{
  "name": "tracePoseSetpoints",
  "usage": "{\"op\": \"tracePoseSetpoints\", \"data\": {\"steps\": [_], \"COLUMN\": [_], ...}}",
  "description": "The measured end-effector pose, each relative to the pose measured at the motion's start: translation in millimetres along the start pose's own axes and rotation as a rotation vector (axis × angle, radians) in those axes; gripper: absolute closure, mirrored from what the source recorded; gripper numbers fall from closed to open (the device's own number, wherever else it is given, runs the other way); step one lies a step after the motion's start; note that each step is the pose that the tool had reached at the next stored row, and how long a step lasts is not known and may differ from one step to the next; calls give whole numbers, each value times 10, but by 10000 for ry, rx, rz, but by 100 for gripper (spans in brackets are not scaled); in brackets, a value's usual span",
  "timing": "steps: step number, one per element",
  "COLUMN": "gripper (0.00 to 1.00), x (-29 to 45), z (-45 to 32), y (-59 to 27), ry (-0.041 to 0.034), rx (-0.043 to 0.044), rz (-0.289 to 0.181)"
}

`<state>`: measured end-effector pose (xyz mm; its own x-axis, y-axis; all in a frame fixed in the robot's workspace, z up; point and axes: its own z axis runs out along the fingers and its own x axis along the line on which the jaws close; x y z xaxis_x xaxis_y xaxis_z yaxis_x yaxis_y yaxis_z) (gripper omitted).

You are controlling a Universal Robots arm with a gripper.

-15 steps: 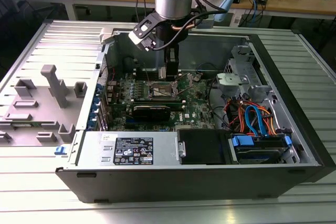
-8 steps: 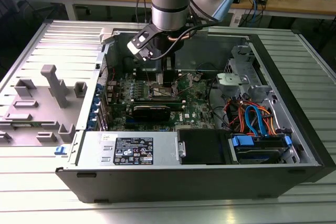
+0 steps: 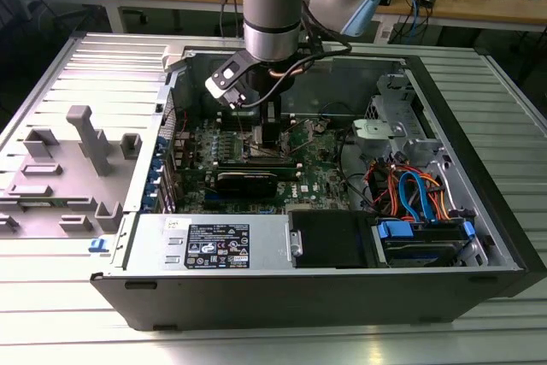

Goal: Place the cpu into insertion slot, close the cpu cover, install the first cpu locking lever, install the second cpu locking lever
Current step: 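Place the cpu into insertion slot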

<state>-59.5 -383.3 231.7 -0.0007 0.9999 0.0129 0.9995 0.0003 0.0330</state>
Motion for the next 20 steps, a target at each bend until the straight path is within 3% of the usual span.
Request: {"op": "tracePoseSetpoints", "data": {"steps": [6, 15, 20], "gripper": [45, 45, 45], "x": [3, 63, 84], "z": [144, 146, 177], "y": [-5, -4, -5], "ry": [-24, -23, -23], "rx": [12, 126, 131], "rz": [-1, 1, 1]}}
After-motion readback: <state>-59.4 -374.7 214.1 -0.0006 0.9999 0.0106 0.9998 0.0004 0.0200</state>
